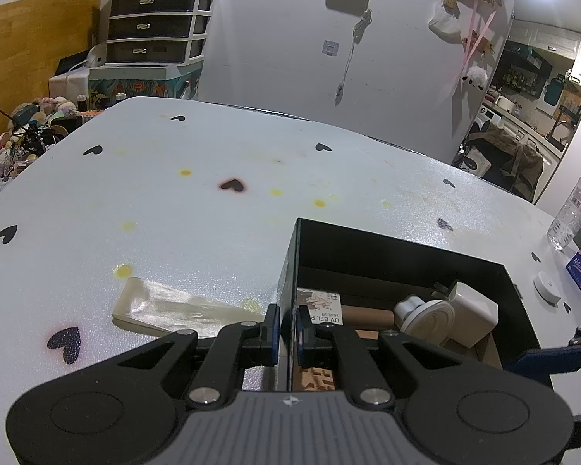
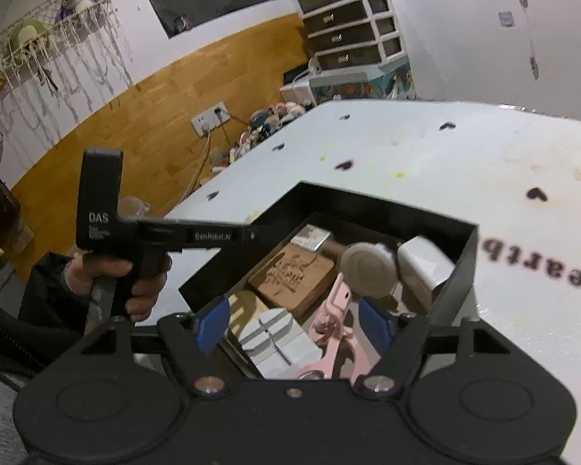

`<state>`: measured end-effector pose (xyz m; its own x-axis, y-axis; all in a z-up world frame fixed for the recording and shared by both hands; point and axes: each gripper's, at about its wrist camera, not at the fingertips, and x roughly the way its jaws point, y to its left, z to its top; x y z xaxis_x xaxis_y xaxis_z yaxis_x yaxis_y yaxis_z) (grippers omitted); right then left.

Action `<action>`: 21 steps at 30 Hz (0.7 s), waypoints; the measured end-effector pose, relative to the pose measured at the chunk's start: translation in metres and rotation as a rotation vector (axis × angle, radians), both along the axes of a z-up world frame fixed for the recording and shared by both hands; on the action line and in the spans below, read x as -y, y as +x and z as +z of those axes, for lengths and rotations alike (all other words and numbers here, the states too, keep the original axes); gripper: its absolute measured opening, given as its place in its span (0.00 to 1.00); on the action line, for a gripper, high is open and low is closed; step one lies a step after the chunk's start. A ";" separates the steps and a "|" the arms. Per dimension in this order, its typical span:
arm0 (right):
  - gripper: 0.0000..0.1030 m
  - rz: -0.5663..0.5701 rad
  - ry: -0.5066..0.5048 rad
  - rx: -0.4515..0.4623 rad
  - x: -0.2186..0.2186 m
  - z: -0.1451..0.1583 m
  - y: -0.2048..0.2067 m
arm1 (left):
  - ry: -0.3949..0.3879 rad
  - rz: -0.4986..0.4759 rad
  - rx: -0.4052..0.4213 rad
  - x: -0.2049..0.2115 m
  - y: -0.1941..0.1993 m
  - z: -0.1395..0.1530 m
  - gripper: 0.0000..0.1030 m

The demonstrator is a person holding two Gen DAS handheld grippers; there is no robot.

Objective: Organize rigid objects
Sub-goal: 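Lower the white plastic tool into the black box and open the right gripper, then move the right gripper to the white round tape measure and grasp it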

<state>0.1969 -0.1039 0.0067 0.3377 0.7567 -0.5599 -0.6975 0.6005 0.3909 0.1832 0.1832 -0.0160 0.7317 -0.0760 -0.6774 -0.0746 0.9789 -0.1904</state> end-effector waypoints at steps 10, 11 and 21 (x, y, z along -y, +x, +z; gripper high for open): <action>0.95 -0.350 -0.050 0.083 0.061 0.001 0.017 | 0.001 -0.001 0.000 0.000 0.000 0.000 0.07; 0.96 -0.399 -0.059 0.090 0.069 0.000 0.020 | 0.001 0.000 0.000 0.000 0.000 0.000 0.07; 0.98 -0.812 -0.181 0.133 0.130 -0.027 0.049 | 0.002 0.000 -0.001 0.000 0.000 0.000 0.07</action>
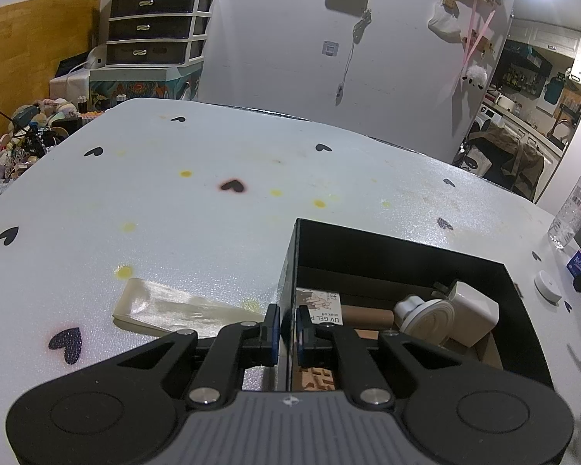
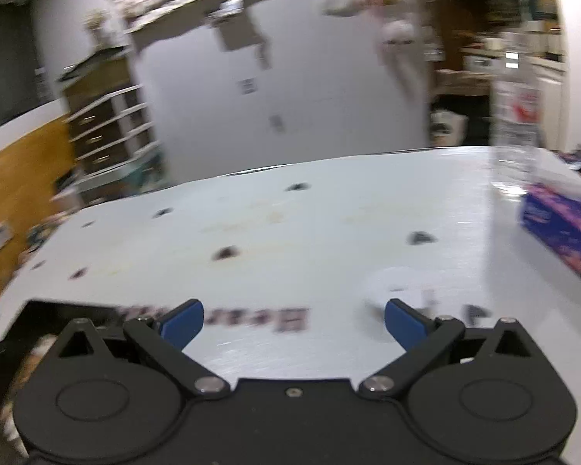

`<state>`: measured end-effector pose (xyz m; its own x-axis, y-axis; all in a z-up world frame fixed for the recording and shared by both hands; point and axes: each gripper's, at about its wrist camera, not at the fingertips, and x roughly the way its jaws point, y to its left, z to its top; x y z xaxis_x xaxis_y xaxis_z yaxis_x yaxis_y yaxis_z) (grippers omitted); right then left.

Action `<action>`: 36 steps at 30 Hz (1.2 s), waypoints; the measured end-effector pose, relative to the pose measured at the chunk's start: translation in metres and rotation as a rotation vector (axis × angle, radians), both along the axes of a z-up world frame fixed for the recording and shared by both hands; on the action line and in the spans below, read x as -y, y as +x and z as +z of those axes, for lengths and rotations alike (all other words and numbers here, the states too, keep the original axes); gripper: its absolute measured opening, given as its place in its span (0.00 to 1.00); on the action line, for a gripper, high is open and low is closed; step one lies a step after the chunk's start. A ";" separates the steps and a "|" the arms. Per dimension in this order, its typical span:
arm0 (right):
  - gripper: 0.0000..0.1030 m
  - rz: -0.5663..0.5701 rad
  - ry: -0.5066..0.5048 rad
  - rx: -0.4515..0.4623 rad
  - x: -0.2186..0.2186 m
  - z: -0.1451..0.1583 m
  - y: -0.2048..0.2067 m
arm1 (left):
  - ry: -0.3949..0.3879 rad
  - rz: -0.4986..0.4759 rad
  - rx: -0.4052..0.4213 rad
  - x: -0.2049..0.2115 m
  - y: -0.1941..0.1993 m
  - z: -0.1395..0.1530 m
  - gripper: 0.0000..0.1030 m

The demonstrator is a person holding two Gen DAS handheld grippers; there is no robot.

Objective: Organize rigid objects
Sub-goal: 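Move the right gripper to the white round tape measure and grasp it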

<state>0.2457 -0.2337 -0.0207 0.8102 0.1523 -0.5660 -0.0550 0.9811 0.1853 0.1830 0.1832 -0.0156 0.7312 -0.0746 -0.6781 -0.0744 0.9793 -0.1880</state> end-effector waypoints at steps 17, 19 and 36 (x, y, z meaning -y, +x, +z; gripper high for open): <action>0.78 -0.190 -0.115 -0.065 0.016 -0.056 0.057 | 0.001 0.000 0.000 0.000 0.000 0.000 0.07; 0.77 -0.193 -0.147 -0.056 0.012 -0.058 0.059 | 0.002 0.000 0.000 0.000 0.000 0.000 0.07; 0.55 -0.202 -0.162 -0.028 0.011 -0.058 0.060 | 0.001 0.000 0.000 -0.001 0.000 0.001 0.07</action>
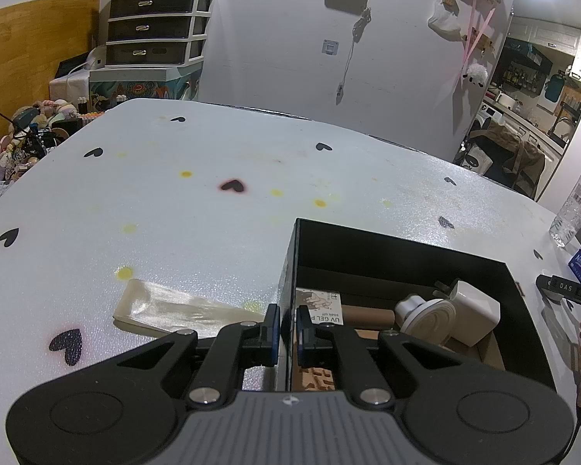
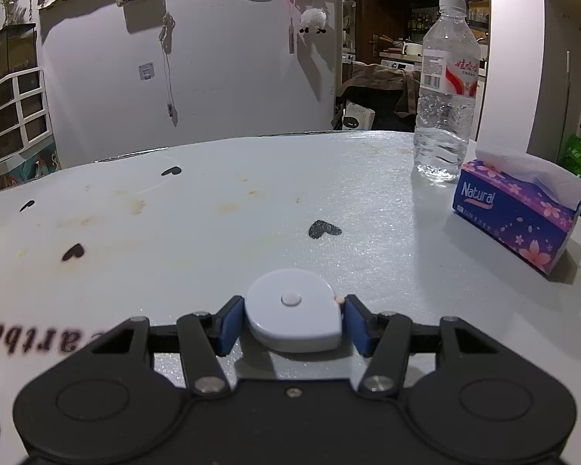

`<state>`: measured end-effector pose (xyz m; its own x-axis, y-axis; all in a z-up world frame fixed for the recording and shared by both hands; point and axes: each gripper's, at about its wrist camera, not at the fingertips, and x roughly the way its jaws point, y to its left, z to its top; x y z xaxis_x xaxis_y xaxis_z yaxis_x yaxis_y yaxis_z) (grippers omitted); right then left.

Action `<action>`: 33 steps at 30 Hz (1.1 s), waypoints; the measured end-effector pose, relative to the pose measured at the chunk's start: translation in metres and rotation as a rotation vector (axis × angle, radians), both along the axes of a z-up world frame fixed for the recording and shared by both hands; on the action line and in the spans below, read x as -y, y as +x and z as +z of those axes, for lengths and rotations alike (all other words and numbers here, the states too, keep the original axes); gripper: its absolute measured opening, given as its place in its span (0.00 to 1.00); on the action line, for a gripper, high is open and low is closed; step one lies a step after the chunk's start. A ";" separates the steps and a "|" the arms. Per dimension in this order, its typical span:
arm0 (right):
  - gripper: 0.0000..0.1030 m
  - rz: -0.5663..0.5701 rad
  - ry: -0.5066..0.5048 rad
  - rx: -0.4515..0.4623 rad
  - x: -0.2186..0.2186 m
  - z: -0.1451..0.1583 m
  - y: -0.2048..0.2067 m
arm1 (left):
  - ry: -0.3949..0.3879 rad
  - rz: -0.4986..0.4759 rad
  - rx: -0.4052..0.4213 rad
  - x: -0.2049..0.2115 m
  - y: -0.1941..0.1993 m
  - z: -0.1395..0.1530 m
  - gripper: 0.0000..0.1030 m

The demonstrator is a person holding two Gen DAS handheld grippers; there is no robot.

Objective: Organize rigid objects
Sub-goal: 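Move the right gripper to the white round tape measure and grasp it, then carry the tape measure into the black box and open the right gripper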

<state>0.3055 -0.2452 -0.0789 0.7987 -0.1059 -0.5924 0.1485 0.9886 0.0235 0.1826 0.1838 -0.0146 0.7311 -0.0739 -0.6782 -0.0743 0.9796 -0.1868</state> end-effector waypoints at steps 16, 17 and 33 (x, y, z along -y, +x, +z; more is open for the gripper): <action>0.55 0.257 0.083 0.099 -0.041 0.053 -0.048 | 0.031 -0.004 -0.004 0.004 0.001 0.001 0.07; 0.55 0.295 0.089 0.112 -0.048 0.059 -0.053 | 0.034 -0.004 -0.005 0.004 0.001 0.001 0.07; 0.55 0.870 0.106 0.037 -0.152 0.091 -0.105 | 0.040 -0.005 0.001 0.006 -0.001 0.003 0.07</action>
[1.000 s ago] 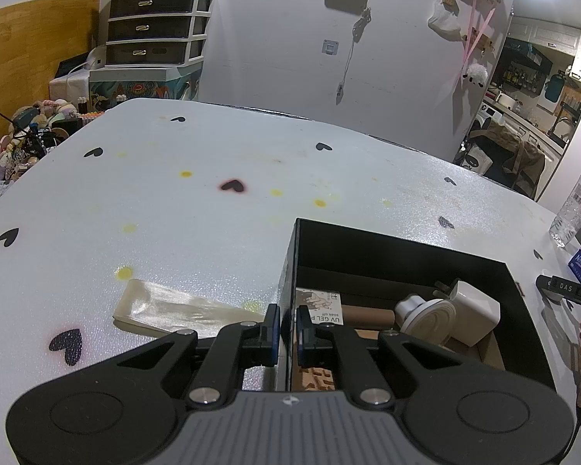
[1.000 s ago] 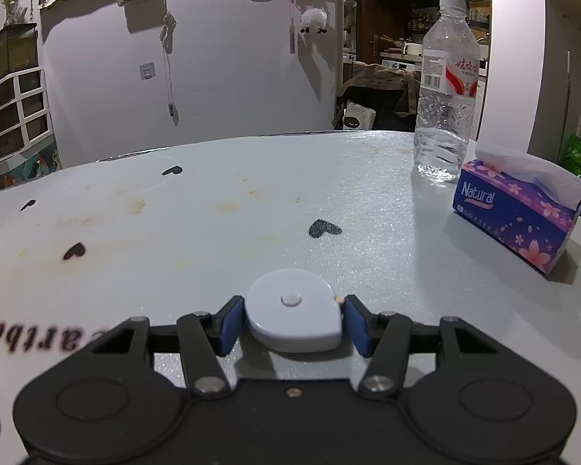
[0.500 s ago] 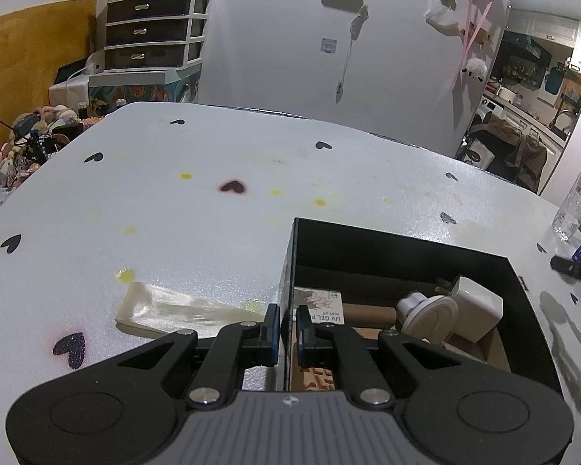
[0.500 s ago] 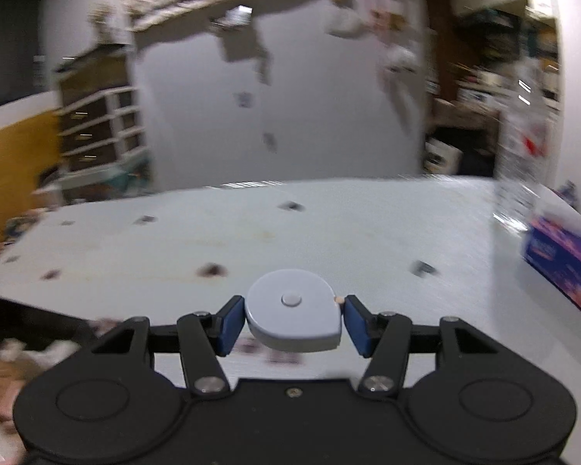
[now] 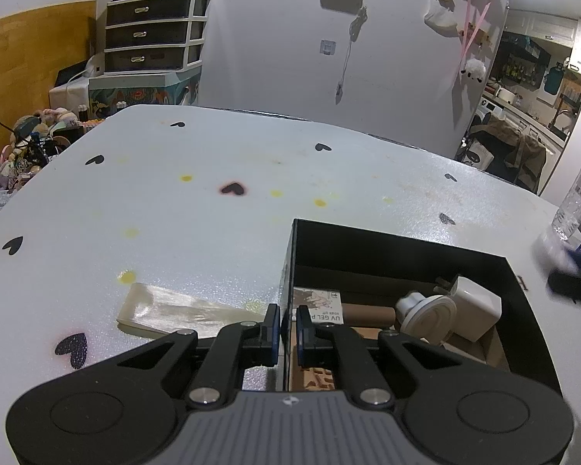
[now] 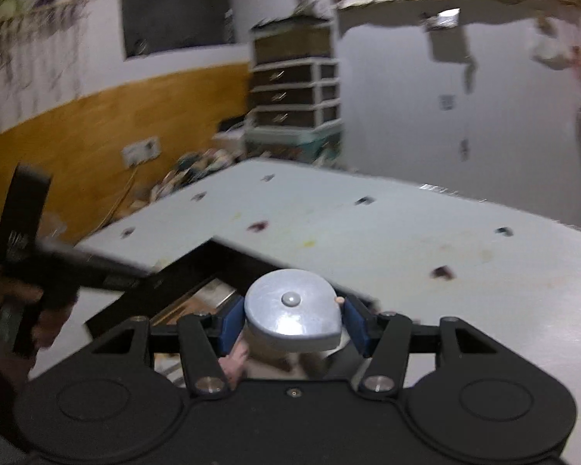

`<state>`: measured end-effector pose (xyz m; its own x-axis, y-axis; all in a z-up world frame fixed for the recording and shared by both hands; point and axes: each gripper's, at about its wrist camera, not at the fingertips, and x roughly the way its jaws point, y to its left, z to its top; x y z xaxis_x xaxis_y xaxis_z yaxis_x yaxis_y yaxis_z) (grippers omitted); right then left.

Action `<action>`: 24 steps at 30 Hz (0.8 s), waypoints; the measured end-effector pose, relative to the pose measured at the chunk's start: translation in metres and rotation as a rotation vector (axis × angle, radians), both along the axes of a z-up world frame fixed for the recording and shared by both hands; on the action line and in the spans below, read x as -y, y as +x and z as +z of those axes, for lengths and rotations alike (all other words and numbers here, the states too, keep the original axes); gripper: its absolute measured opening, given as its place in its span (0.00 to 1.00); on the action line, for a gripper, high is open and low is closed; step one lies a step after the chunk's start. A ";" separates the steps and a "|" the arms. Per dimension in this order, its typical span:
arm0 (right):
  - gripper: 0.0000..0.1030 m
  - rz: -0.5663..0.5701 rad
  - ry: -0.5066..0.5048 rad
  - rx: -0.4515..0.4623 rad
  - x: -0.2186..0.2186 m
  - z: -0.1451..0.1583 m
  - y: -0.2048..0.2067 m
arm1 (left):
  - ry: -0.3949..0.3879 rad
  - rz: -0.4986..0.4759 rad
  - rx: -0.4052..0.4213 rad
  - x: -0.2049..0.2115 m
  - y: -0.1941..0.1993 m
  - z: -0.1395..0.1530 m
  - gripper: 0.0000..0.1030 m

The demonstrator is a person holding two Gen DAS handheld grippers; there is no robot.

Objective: Organize rigid objects
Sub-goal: 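Carry the tape measure into the black box and open the right gripper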

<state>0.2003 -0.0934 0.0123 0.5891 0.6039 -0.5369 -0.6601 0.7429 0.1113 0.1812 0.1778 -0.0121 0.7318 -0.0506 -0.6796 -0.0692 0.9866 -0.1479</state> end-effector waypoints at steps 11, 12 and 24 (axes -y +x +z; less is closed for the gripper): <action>0.56 0.021 -0.129 -0.021 -0.020 -0.019 -0.008 | -0.001 -0.001 0.001 0.000 0.000 0.001 0.07; 0.60 0.026 -0.128 -0.021 -0.020 -0.019 -0.008 | -0.001 -0.001 0.001 0.000 0.000 0.001 0.07; 0.71 0.042 -0.133 -0.012 -0.022 -0.017 -0.011 | -0.001 -0.001 0.001 0.000 0.000 0.000 0.07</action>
